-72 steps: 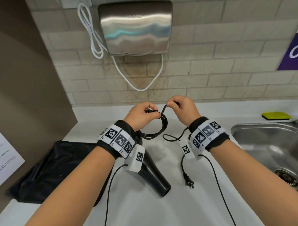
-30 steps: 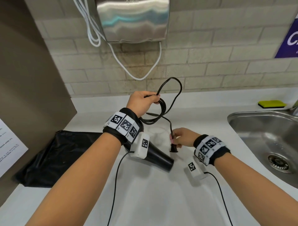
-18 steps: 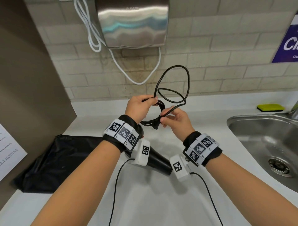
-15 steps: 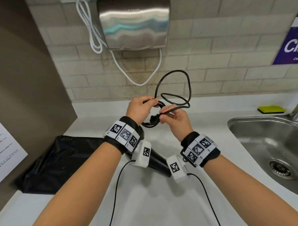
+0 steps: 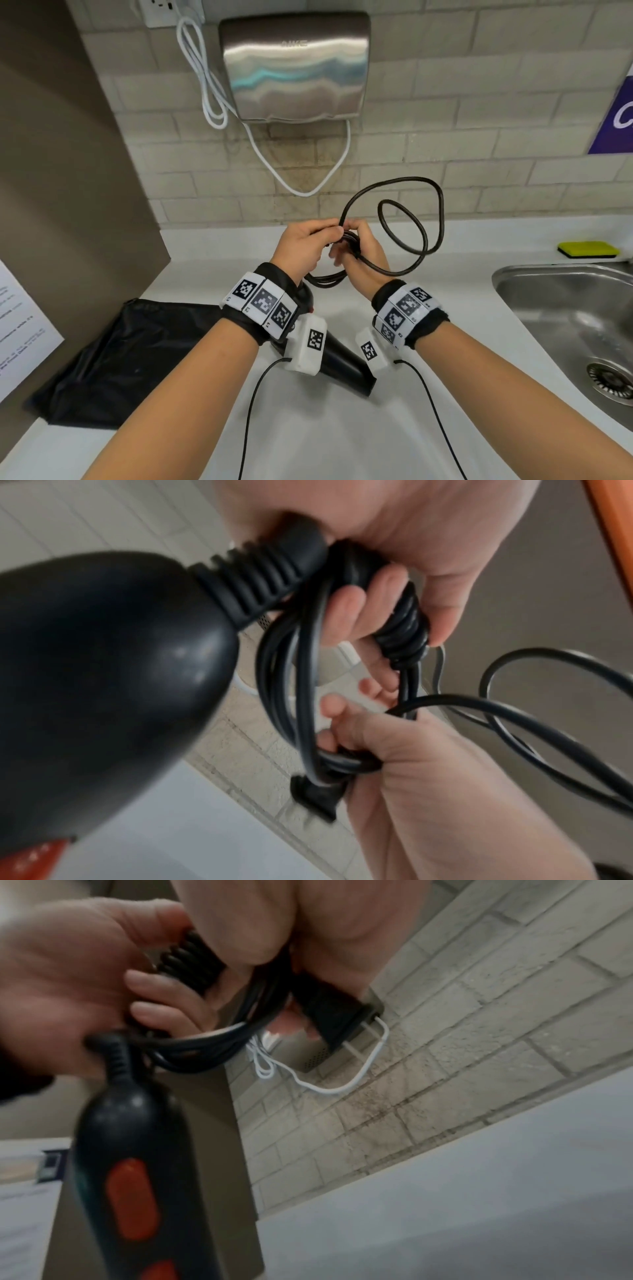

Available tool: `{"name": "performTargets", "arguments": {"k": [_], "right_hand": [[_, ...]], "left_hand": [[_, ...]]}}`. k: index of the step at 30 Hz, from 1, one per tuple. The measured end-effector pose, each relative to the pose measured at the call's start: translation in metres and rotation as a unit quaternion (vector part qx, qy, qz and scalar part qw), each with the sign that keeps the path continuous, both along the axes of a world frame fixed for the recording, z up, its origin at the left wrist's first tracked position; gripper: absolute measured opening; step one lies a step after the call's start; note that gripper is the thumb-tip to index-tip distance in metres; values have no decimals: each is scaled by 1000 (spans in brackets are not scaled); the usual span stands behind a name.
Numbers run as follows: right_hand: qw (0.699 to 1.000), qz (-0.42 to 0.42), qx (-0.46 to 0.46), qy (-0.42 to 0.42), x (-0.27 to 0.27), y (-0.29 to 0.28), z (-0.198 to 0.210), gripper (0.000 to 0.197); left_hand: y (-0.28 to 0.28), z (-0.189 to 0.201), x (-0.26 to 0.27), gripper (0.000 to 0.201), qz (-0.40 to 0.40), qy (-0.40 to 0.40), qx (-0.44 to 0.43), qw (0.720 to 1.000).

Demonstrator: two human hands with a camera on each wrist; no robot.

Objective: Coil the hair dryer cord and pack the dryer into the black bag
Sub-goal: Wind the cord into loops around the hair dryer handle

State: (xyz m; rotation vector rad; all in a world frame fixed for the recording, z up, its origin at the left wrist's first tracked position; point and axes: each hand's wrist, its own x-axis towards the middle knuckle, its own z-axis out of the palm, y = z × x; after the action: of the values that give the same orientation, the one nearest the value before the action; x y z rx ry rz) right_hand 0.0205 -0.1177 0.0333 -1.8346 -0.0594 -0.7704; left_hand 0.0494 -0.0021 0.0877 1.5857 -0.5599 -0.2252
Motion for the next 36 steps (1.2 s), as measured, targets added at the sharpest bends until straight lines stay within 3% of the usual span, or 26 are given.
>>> {"name": "performTargets", "arguments": {"k": [4, 6, 9, 10, 12, 13, 15, 17, 21, 23, 26, 27, 29, 31, 32, 34, 36], "right_hand": [[994, 27, -73, 72, -7, -18, -18, 9], [983, 15, -129, 129, -12, -30, -33, 13], [957, -115, -123, 236, -12, -62, -55, 22], [936, -161, -98, 297, -11, -72, -59, 25], [865, -202, -71, 455, -8, -86, -66, 33], [840, -202, -91, 495, -8, -90, -67, 36], [775, -158, -235, 566, -12, -91, -69, 40], [754, -134, -290, 575, -16, -96, -75, 37], [751, -200, -226, 587, -25, -100, -78, 30], [700, -182, -267, 637, -32, -106, -82, 35], [684, -140, -312, 645, -30, -108, -93, 26], [706, -127, -305, 626, -27, -106, -96, 28], [790, -118, -210, 564, -14, -98, -93, 34], [901, -119, -84, 409, -7, -81, -73, 37], [937, -98, -31, 332, -3, -74, -63, 42], [973, -25, -11, 230, -2, -58, -41, 58], [982, 36, -11, 185, -1, -45, -22, 63]], "left_hand": [[-4, 0, 6, 25, 39, 42, -42, 998], [-5, -1, 10, 24, 52, 68, -62, 994], [-7, -1, 12, 21, 53, 78, -79, 992], [-9, -1, 12, 20, 54, 75, -82, 992], [-14, -2, 10, 20, 57, 69, -85, 992], [-15, -2, 10, 20, 58, 70, -89, 992], [-17, -2, 10, 21, 59, 79, -106, 989], [-16, -2, 10, 21, 62, 91, -122, 986], [-10, -2, 9, 24, 56, 103, -144, 983], [-6, -2, 10, 22, 61, 114, -161, 979], [-1, -1, 14, 19, 67, 121, -169, 976], [-1, -1, 15, 20, 68, 122, -165, 976], [-5, -1, 14, 24, 64, 119, -149, 980], [-9, -1, 11, 25, 57, 107, -132, 984], [-10, -1, 10, 25, 57, 103, -126, 985], [-12, -1, 10, 26, 57, 95, -115, 987], [-13, -1, 10, 27, 56, 84, -100, 990]]}}
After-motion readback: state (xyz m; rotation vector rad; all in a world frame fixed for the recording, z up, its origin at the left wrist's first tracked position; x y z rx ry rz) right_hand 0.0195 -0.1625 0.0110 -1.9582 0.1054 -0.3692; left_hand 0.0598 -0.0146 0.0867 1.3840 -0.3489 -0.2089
